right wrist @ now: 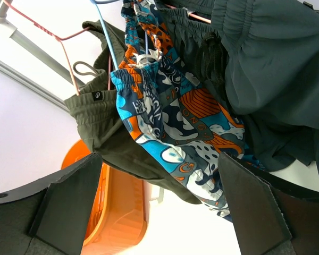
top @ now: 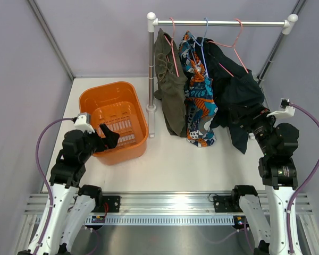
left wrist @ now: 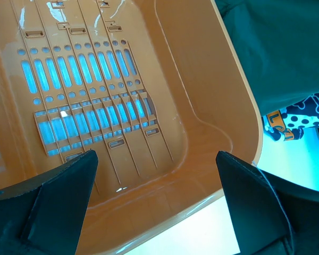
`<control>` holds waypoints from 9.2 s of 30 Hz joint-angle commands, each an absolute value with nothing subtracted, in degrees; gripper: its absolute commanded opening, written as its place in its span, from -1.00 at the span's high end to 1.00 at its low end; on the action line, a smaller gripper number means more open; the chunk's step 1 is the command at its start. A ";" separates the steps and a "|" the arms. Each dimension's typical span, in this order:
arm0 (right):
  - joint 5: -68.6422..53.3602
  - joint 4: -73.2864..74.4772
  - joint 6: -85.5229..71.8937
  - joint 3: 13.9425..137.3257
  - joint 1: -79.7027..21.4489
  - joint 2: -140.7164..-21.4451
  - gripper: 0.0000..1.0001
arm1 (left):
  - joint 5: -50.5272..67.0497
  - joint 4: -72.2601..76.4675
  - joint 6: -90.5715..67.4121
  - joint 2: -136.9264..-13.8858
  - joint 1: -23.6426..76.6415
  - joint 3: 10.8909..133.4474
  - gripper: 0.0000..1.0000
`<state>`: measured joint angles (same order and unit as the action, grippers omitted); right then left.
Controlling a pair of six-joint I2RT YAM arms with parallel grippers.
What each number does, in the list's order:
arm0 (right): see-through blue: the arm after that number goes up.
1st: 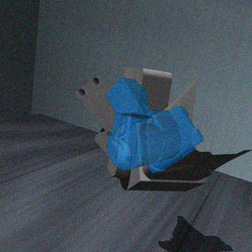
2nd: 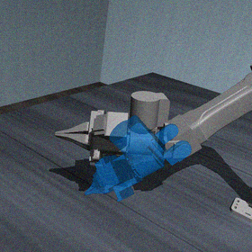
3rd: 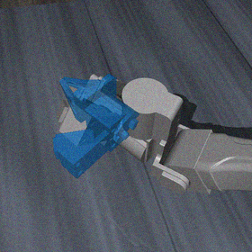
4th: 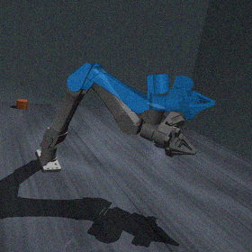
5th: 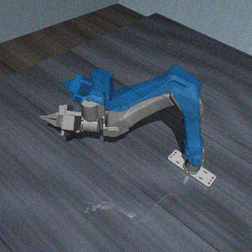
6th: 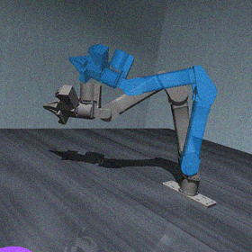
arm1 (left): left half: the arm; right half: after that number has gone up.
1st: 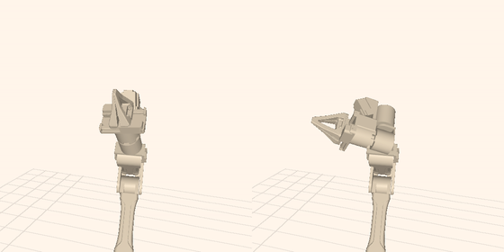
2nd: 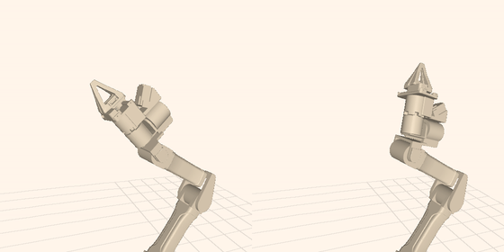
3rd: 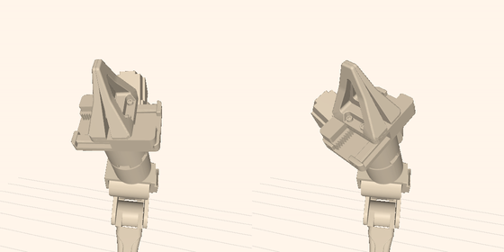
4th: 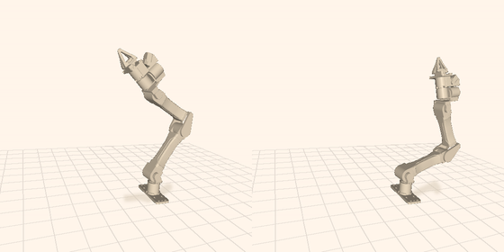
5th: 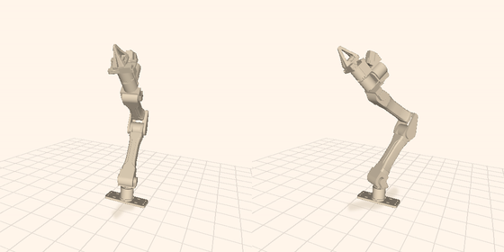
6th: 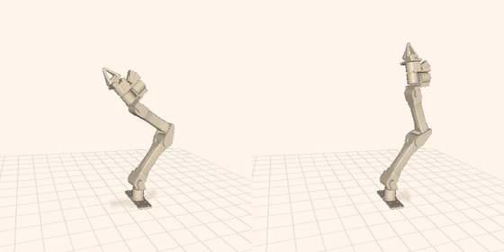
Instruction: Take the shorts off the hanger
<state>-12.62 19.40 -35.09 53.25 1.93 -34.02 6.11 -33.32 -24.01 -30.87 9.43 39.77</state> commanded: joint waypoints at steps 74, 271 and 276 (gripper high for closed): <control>-3.78 20.83 -5.54 115.05 -5.54 -95.19 -0.26 | 9.58 -30.32 -23.12 -27.33 9.75 39.64 -0.98; -2.65 58.54 -18.45 88.77 -24.61 -46.76 1.00 | -18.21 -8.52 -19.44 -80.78 69.58 73.82 1.00; 3.33 53.88 -18.72 88.50 -24.52 -48.07 1.00 | -13.10 -13.35 -9.15 -76.47 82.16 75.93 1.00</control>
<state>-2.39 60.20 -17.67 88.42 -24.01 -46.98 -17.76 -14.33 -17.28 -82.04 76.20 73.23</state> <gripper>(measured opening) 0.096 0.016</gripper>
